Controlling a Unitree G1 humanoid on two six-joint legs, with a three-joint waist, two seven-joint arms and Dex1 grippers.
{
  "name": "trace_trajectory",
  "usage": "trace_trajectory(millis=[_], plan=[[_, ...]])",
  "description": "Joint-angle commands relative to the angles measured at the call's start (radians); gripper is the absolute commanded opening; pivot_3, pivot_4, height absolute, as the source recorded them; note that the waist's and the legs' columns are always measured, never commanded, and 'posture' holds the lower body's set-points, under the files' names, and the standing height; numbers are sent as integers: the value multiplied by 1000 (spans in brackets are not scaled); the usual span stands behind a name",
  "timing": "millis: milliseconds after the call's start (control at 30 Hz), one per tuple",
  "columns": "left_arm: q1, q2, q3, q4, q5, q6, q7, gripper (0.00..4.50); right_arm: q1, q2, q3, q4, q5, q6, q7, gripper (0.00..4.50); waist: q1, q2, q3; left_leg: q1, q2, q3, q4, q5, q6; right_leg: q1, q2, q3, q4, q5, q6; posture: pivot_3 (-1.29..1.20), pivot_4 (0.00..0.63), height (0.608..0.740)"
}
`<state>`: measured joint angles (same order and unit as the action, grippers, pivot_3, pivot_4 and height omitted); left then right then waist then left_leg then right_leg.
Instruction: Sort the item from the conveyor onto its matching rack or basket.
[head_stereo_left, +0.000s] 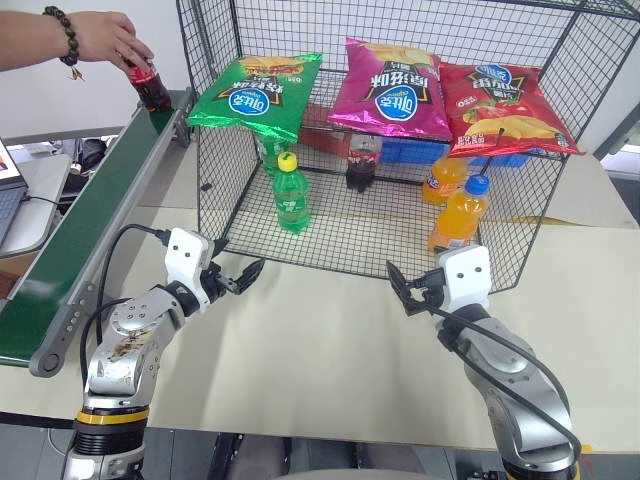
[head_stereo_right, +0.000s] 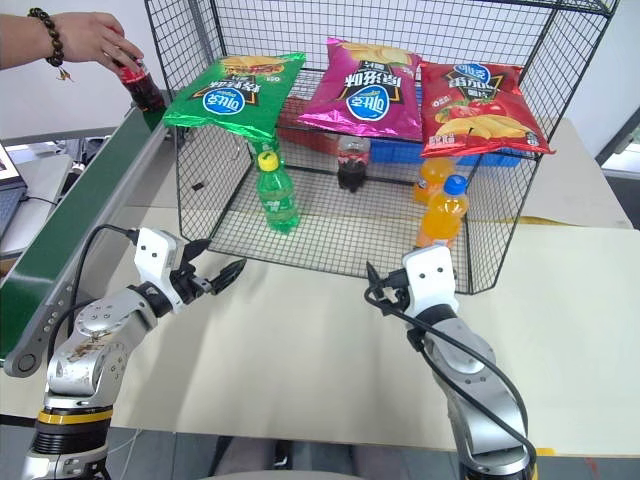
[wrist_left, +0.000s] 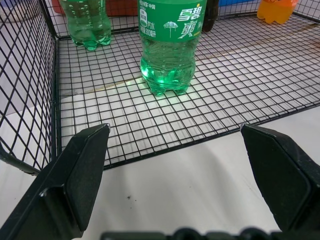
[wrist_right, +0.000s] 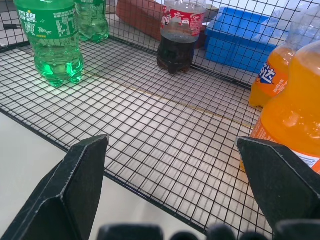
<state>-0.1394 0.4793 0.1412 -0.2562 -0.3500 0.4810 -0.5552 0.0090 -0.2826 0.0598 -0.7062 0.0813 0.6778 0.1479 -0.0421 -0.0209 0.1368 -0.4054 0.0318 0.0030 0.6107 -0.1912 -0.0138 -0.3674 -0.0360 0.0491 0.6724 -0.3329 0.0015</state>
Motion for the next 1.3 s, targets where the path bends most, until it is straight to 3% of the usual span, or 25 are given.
trace_trajectory(millis=[33, 133, 267, 433, 800, 1033, 1300], plan=[[2, 10, 30, -29, -9, -13, 8, 4454, -4, 3, -11, -26, -5, -35, 4, 4500, 0, 0, 0, 0, 0, 0, 0, 0, 0, 0, 0, 0, 0, 0, 0, 0, 150, 740], [-1, 17, 52, -25, -11, -12, 20, 4454, -30, -2, -14, -32, 13, -16, 22, 4500, 0, 0, 0, 0, 0, 0, 0, 0, 0, 0, 0, 0, 0, 0, 0, 0, 150, 740], [-6, 28, 151, -20, -40, -19, 44, 4454, -148, -70, -36, -42, 120, 46, 163, 4500, -6, 0, 0, 0, 0, 1, 0, 0, 0, 0, 0, 0, 0, 0, 0, 0, 150, 740], [7, 48, 289, -15, -69, -35, 70, 4454, -394, -139, -84, 33, 302, 138, 320, 4500, -3, 0, 0, 1, 1, 0, 0, 0, 0, 0, 2, 0, 0, 0, 0, 0, 150, 740], [10, 104, 610, 121, -128, -75, 170, 4454, -796, -142, -41, 203, 623, 212, 624, 4500, -2, 0, 0, 1, 1, -2, 0, 0, 0, 0, -3, -3, 1, 0, -1, 0, 150, 740], [-79, 207, 651, 328, -140, -125, 158, 4454, -923, -99, -20, 304, 664, 159, 691, 4500, 2, -1, 0, 1, 1, -3, 0, 0, 0, 0, -7, -6, 1, 0, -1, 0, 150, 740], [-107, 237, 605, 413, -142, -136, 96, 4454, -926, -97, -3, 319, 640, 125, 676, 4500, -1, -1, 0, 1, 2, -2, -1, 0, 0, -2, -8, -6, 4, 1, -1, 0, 150, 740]])
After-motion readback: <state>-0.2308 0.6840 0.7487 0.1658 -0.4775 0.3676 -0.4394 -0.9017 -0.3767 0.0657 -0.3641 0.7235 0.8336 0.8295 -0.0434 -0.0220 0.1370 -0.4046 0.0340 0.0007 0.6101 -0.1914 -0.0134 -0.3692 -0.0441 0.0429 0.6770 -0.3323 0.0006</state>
